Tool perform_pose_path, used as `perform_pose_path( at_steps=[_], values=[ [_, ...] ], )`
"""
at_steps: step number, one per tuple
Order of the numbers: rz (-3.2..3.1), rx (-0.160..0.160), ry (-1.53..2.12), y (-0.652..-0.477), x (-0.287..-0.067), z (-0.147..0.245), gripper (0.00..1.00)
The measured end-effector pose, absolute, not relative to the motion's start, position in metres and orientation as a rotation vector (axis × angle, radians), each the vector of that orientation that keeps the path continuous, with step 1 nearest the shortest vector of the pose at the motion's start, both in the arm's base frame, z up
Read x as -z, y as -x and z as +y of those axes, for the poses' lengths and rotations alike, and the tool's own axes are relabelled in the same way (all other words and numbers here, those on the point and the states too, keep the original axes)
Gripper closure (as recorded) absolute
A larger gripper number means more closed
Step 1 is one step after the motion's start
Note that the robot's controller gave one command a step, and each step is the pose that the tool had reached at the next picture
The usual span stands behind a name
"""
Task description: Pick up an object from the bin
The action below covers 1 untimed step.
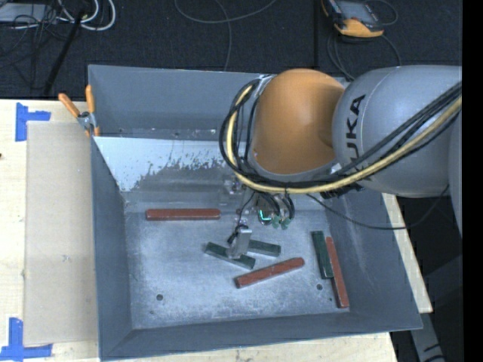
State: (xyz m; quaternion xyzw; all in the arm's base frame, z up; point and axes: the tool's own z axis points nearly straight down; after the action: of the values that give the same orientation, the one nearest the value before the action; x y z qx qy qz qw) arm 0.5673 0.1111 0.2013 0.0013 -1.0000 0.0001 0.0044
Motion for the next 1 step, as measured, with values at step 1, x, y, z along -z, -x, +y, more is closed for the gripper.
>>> perform_pose_path(
  at_steps=[1],
  values=[
    [-3.118, -0.003, -0.303, -0.5575, -0.0985, 0.0051, 0.0]
  ],
)
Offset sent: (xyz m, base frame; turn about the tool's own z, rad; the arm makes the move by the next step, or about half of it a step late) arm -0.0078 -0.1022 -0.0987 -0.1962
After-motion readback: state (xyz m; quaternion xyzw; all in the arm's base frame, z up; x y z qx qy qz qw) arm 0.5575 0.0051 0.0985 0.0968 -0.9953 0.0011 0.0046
